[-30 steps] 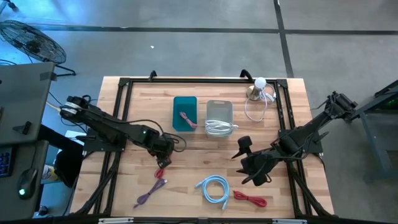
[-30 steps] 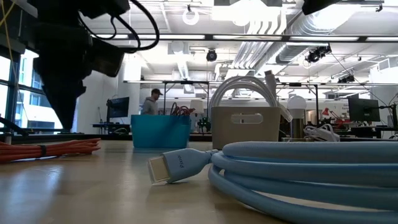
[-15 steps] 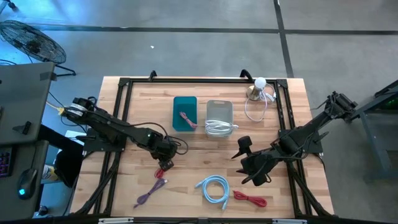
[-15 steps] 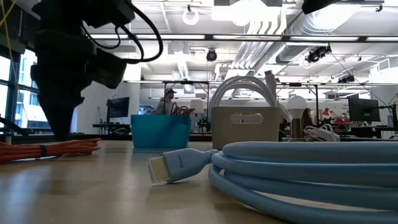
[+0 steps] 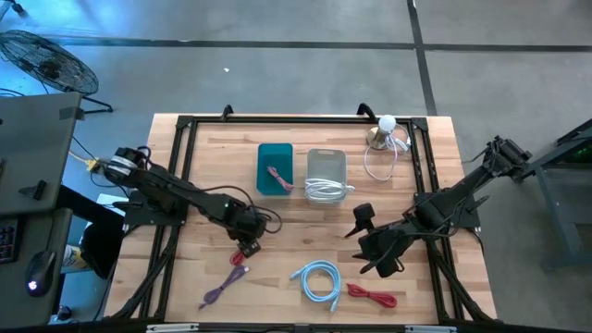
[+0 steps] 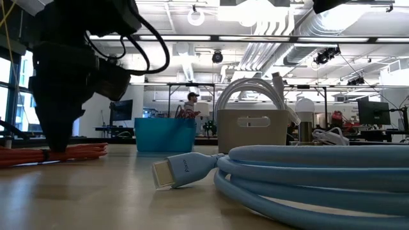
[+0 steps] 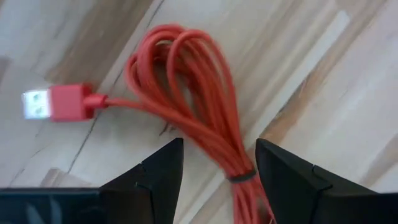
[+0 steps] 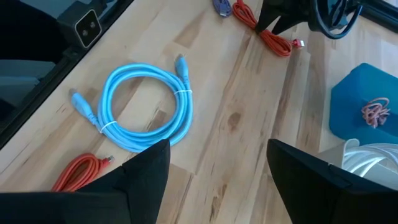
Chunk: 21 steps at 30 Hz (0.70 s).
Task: Pick & Place USB Port
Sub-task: Put the top red charger cable into the blue bin
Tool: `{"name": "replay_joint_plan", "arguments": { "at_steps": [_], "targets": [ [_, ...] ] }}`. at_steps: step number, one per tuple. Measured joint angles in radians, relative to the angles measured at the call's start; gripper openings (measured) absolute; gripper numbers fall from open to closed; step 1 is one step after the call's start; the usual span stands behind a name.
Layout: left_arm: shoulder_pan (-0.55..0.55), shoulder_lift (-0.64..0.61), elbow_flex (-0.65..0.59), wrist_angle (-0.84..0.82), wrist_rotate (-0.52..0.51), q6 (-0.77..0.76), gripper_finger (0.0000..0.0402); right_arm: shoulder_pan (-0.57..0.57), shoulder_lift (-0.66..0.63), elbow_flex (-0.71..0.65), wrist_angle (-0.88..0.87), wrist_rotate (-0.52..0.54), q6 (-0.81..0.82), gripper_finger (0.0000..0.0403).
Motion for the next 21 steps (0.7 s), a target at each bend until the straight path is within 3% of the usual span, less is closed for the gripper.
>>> {"name": "replay_joint_plan", "arguments": {
  "at_steps": [9, 12, 16, 21],
  "targets": [
    [0.001, 0.076, 0.006, -0.008, 0.014, 0.045, 0.0184, 0.0, 0.0, 0.0, 0.0, -0.014, 0.0, 0.0261],
    [0.001, 0.081, 0.005, -0.021, -0.001, 0.082, 0.0135, 0.0, 0.0, 0.0, 0.0, -0.014, 0.0, 0.0261],
    [0.001, 0.077, 0.003, -0.03, -0.024, 0.138, 0.0027, 0.0, 0.0, 0.0, 0.0, -0.013, 0.001, 0.0261],
    [0.0, 0.076, 0.004, -0.03, -0.041, 0.182, 0.0023, 0.0, 0.0, 0.0, 0.002, -0.007, 0.001, 0.0261]
  ]
}}
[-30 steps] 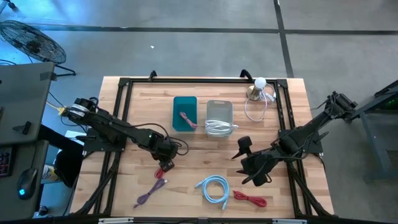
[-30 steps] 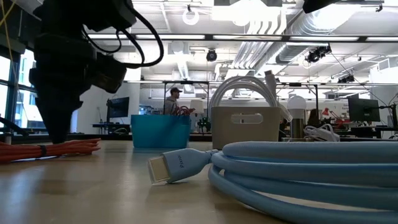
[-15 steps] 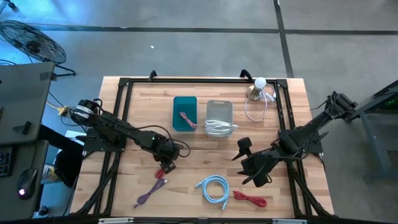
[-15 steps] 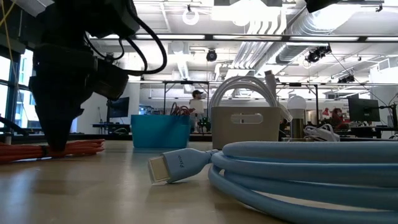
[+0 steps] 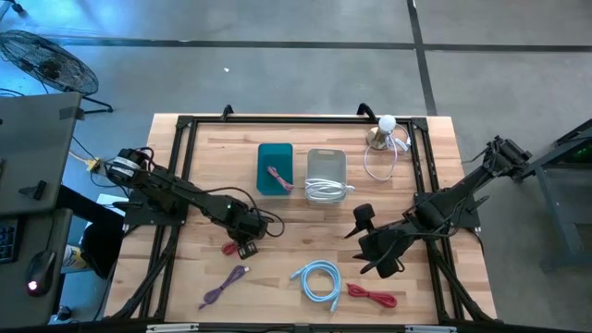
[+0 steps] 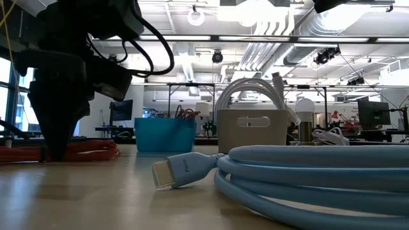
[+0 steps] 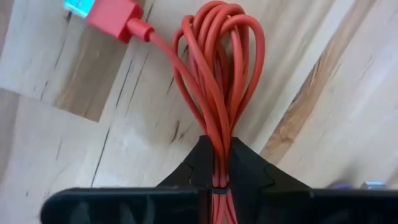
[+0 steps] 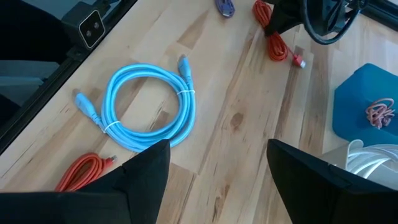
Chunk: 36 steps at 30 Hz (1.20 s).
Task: Pick & Place USB Port
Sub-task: Put the top red charger cable into the blue bin
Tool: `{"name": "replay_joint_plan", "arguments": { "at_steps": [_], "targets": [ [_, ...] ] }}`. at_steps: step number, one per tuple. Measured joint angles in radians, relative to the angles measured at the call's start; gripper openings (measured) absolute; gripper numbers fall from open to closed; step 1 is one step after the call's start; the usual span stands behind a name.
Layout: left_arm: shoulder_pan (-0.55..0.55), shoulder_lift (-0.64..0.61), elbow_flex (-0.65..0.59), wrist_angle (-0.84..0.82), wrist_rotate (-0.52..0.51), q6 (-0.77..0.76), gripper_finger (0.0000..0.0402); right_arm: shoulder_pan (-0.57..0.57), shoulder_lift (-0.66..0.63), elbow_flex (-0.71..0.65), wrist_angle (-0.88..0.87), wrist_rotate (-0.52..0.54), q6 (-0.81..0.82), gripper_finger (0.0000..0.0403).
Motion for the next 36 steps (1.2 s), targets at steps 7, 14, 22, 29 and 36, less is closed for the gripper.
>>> {"name": "replay_joint_plan", "arguments": {
  "at_steps": [7, 14, 22, 29, 36],
  "targets": [
    [-0.025, 0.007, 0.092, -0.064, -0.101, 0.142, 0.0021, 0.0, 0.0, 0.0, -0.001, 0.037, -0.004, 0.0261],
    [-0.024, -0.043, 0.198, -0.097, -0.287, 0.314, 0.0018, 0.0, 0.0, 0.0, -0.001, 0.062, -0.004, 0.0261],
    [-0.024, -0.21, 0.217, -0.156, -0.499, 0.433, 0.0018, 0.0, 0.0, 0.001, -0.002, 0.106, -0.009, 0.0261],
    [-0.024, -0.364, 0.217, -0.168, -0.687, 0.568, 0.0017, -0.002, 0.0, 0.001, 0.012, 0.236, -0.063, 0.0261],
    [0.038, -0.514, 0.191, -0.148, -0.733, 0.738, 0.0015, -0.029, 0.0, 0.001, 0.078, 0.266, -0.108, 0.0261]
  ]
}}
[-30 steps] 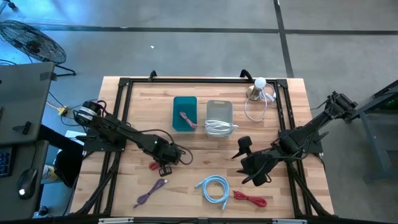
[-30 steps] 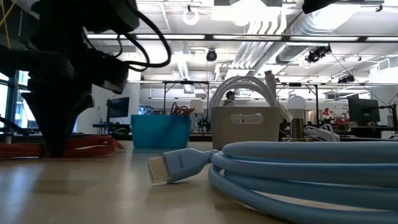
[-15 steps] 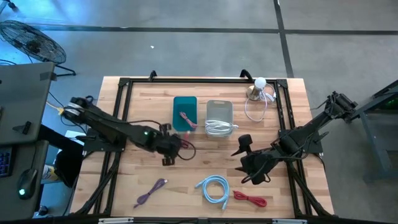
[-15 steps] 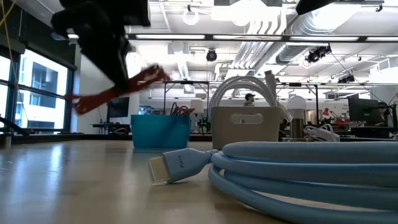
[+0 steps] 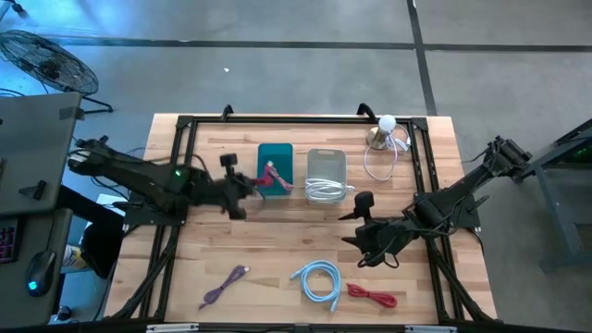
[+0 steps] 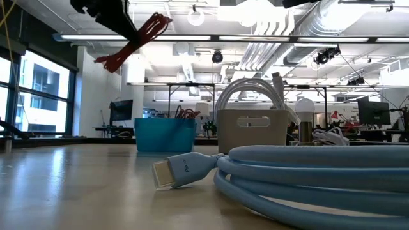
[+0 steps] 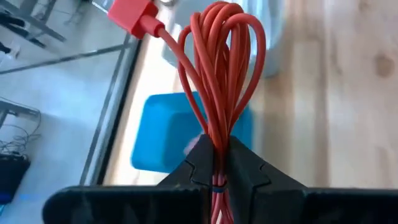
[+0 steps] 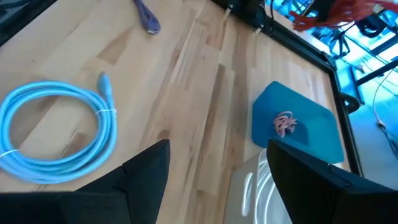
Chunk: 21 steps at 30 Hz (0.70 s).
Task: Pick & Place USB Port
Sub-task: Put the top red charger cable into the blue bin
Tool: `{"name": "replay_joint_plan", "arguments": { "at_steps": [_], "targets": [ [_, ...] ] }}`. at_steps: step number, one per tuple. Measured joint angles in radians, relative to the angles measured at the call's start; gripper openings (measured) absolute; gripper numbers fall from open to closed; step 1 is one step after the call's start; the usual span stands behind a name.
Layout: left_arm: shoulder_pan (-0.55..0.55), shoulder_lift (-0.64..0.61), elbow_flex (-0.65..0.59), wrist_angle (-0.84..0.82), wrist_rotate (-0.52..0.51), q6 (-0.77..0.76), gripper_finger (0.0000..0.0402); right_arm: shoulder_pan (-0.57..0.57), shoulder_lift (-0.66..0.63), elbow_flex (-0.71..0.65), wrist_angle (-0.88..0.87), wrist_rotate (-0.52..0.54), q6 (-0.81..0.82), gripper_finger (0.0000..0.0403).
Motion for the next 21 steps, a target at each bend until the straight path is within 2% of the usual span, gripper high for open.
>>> {"name": "replay_joint_plan", "arguments": {
  "at_steps": [2, 9, 13, 21],
  "targets": [
    [0.048, -0.047, -0.025, 0.065, 0.037, 0.077, 0.0015, -0.014, 0.0, 0.0, 0.015, -0.002, -0.007, 0.0261],
    [0.27, -0.193, -0.185, 0.375, 0.352, 0.333, 0.0015, -0.066, 0.0, 0.0, 0.043, -0.009, -0.03, 0.0261],
    [0.394, -0.228, -0.284, 0.463, 0.476, 0.377, 0.0015, -0.086, 0.0, 0.0, 0.045, -0.009, -0.031, 0.0261],
    [0.62, -0.219, -0.455, 0.766, 0.767, 0.424, 0.0014, -0.141, 0.0, 0.0, 0.049, -0.01, -0.033, 0.0261]
  ]
}}
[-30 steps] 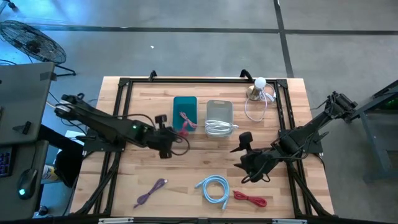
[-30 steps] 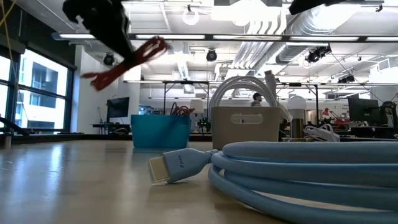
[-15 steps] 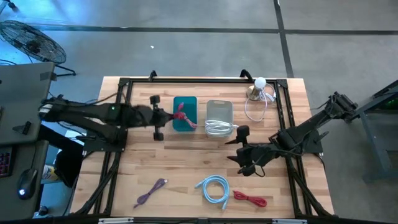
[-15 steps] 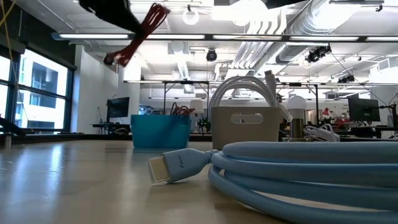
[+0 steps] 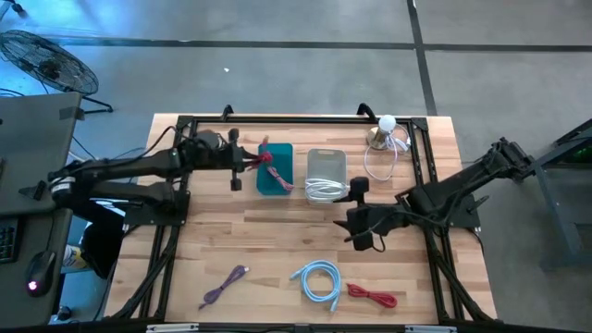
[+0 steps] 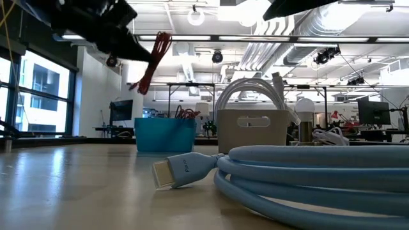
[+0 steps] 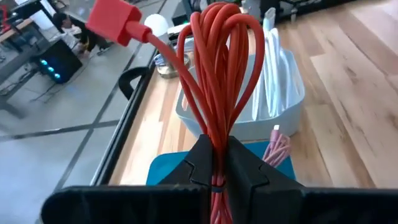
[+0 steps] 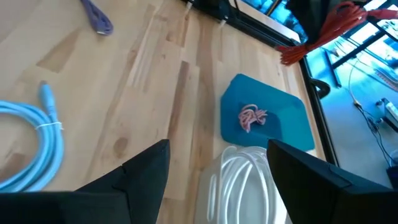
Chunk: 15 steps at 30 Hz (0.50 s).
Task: Pick & Place USB Port
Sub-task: Put the top red charger cable into the blue bin
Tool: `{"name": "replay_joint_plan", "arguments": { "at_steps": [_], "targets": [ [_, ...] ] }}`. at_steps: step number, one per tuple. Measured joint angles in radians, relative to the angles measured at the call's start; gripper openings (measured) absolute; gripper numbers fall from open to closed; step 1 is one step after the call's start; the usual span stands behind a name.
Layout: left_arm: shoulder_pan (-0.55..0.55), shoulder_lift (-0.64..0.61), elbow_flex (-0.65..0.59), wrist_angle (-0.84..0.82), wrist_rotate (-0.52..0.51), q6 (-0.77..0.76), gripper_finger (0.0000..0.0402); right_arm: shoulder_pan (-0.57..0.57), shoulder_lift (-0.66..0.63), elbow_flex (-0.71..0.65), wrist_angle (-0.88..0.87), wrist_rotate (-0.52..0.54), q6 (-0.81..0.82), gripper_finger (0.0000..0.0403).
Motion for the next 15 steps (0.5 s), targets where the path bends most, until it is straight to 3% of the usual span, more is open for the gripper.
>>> {"name": "replay_joint_plan", "arguments": {
  "at_steps": [9, 15],
  "targets": [
    [0.081, 0.101, -0.056, 0.206, 0.184, -0.006, 0.0014, -0.022, 0.0, 0.0, 0.0, -0.01, 0.002, 0.0261],
    [0.091, 0.197, -0.056, 0.274, 0.208, 0.006, 0.0013, -0.022, 0.0, 0.0, 0.0, -0.006, 0.007, 0.0261]
  ]
}}
